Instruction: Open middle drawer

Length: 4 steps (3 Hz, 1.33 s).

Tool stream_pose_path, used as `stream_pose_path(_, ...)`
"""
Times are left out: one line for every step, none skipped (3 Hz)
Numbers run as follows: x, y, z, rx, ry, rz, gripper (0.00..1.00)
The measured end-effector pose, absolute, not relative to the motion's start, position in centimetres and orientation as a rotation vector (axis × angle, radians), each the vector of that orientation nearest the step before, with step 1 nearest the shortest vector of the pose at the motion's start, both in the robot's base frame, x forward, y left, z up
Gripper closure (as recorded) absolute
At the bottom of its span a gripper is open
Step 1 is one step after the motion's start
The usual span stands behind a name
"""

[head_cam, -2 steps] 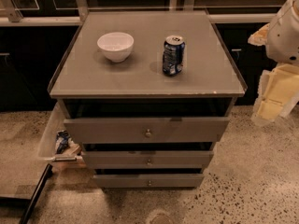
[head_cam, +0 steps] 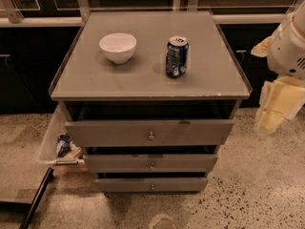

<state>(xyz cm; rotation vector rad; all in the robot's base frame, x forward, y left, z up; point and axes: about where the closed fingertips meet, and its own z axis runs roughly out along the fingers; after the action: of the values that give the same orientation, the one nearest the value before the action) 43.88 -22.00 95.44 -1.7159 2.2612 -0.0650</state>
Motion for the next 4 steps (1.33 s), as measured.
stream_pose_path(43.5, -22.3, 91.6, -1.723, 2.295, -0.008, 0.0)
stream_pose_path(42.9, -22.8, 87.6, -1.764, 2.306, -0.025, 0.0)
stream_pose_path(42.4, -24.6, 83.2, -1.787, 2.332, -0.032, 0.0)
stream_pose_path(42.4, -24.6, 83.2, -1.787, 2.332, -0.032, 0.0)
